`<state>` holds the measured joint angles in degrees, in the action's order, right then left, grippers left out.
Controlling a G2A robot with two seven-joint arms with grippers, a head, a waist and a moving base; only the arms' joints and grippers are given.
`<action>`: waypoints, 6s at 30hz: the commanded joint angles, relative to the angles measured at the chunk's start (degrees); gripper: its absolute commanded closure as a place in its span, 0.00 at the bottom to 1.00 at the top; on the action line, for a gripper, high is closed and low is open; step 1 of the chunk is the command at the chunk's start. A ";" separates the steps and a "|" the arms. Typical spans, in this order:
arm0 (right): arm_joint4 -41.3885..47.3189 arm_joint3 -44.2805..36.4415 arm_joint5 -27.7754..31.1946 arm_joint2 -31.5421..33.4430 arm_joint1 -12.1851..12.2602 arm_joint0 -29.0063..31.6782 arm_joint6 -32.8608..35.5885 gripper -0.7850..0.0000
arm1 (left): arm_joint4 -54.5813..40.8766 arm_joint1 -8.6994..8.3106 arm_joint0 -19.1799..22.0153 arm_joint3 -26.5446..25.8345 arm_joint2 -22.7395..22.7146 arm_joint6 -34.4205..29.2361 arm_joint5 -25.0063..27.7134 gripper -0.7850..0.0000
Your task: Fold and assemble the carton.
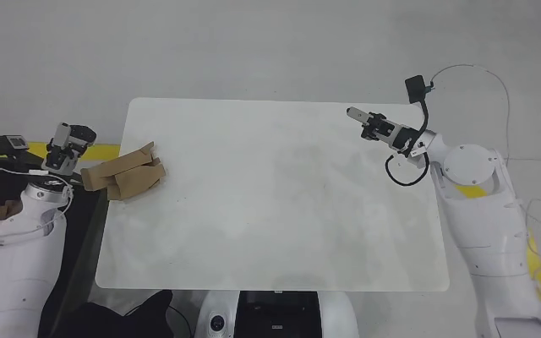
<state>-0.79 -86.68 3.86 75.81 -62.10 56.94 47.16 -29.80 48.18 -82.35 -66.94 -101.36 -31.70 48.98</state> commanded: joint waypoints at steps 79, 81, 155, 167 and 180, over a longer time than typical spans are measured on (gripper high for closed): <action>0.00 0.00 0.00 0.00 0.00 0.00 0.00 0.00 | 10.62 1.07 19.60 48.33 4.59 -12.31 -6.59 0.00; 0.00 0.00 0.00 0.00 0.00 0.00 0.00 0.00 | 11.00 1.07 19.78 48.44 4.73 -12.37 -6.54 0.30; 0.00 0.00 0.00 0.00 0.00 0.00 0.00 0.00 | 14.55 7.89 22.70 -5.63 31.20 -15.93 -19.05 1.00; 0.00 0.00 0.00 0.00 0.00 0.00 0.00 0.00 | 14.55 7.89 22.70 -5.63 31.20 -15.93 -19.05 1.00; 6.47 3.10 2.72 0.06 0.38 -0.51 10.71 0.00 | 15.10 7.68 22.86 -6.01 30.78 -18.66 -20.38 1.00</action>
<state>4.71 -84.47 5.84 75.98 -61.78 56.74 55.50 -14.58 55.90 -59.88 -73.05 -70.73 -48.38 28.69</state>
